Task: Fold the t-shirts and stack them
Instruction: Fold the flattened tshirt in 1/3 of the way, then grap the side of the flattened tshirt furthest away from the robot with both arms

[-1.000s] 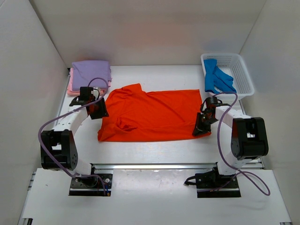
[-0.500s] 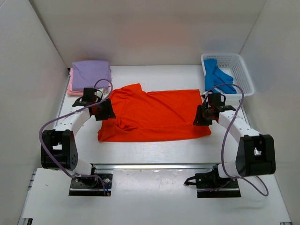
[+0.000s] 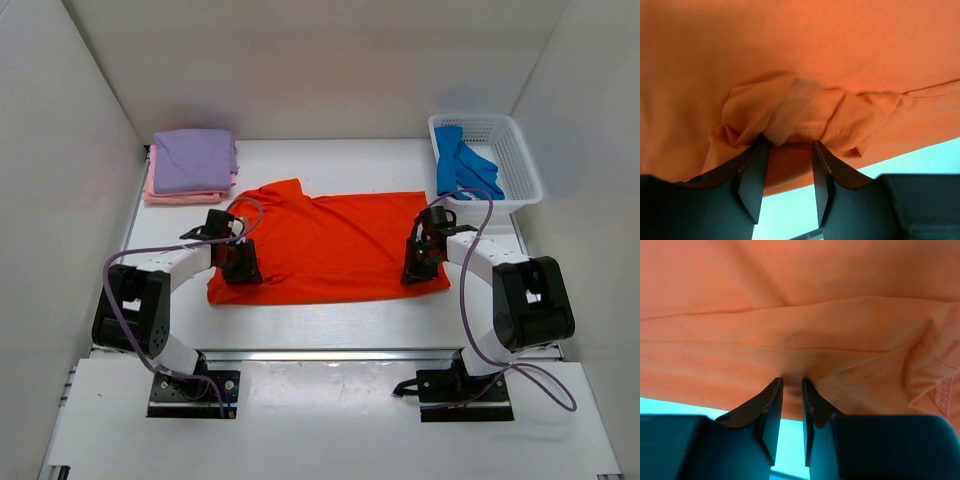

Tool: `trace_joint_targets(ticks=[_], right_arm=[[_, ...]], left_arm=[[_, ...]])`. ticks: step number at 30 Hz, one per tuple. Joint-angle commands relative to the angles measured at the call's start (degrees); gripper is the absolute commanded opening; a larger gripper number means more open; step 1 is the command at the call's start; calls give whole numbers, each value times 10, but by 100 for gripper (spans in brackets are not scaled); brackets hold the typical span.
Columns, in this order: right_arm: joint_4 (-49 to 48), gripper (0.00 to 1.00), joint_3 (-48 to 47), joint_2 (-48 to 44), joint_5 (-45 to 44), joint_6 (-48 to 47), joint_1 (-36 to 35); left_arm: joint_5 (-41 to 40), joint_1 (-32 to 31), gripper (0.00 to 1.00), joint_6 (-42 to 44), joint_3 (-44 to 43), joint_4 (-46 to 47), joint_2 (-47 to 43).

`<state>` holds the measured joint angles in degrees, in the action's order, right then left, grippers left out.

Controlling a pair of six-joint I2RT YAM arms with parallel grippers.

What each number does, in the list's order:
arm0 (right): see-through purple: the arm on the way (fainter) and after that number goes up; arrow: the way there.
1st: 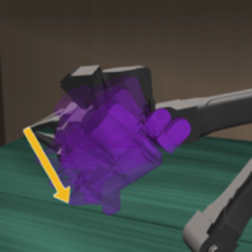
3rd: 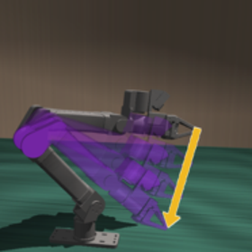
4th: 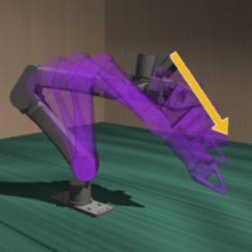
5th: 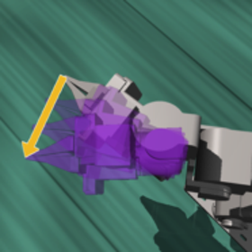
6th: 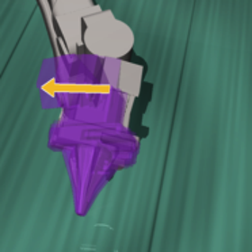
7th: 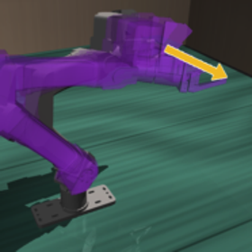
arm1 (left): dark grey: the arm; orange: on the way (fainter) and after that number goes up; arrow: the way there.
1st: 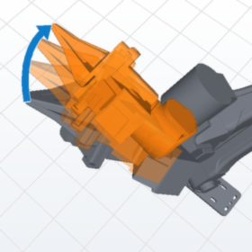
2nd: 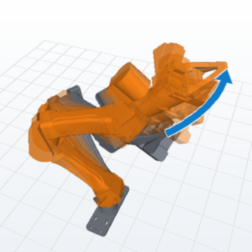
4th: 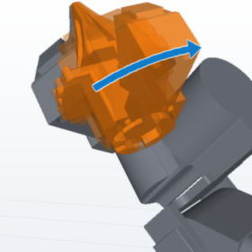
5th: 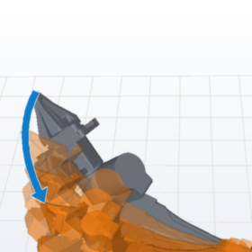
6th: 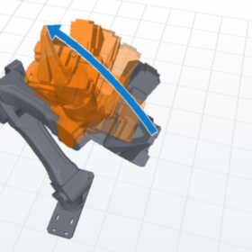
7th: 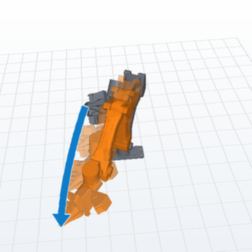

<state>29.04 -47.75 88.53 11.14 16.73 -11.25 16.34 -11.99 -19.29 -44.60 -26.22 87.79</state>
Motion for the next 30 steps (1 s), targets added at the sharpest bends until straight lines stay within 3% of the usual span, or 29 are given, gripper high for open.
trace_joint_targets(ticks=[1,12,15,18,20,24,30], right_arm=[[57,20,4,-8,-33,45,-17],[119,21,74,-80,4,99,-88],[145,20,79,-112,1,110,-109],[157,20,59,-157,5,118,-107],[150,20,36,-188,14,109,-99],[114,20,-15,-213,28,92,-75],[65,19,-43,-181,42,62,-40]], left_arm=[[-58,8,51,15,5,-63,-27],[-25,4,50,45,40,-176,-132],[-18,14,50,49,20,-190,-182],[-13,50,53,58,-53,-212,-205],[-20,58,60,63,-110,-213,-201],[-45,64,61,58,-207,-151,-164],[-26,100,52,49,-296,-60,4]])
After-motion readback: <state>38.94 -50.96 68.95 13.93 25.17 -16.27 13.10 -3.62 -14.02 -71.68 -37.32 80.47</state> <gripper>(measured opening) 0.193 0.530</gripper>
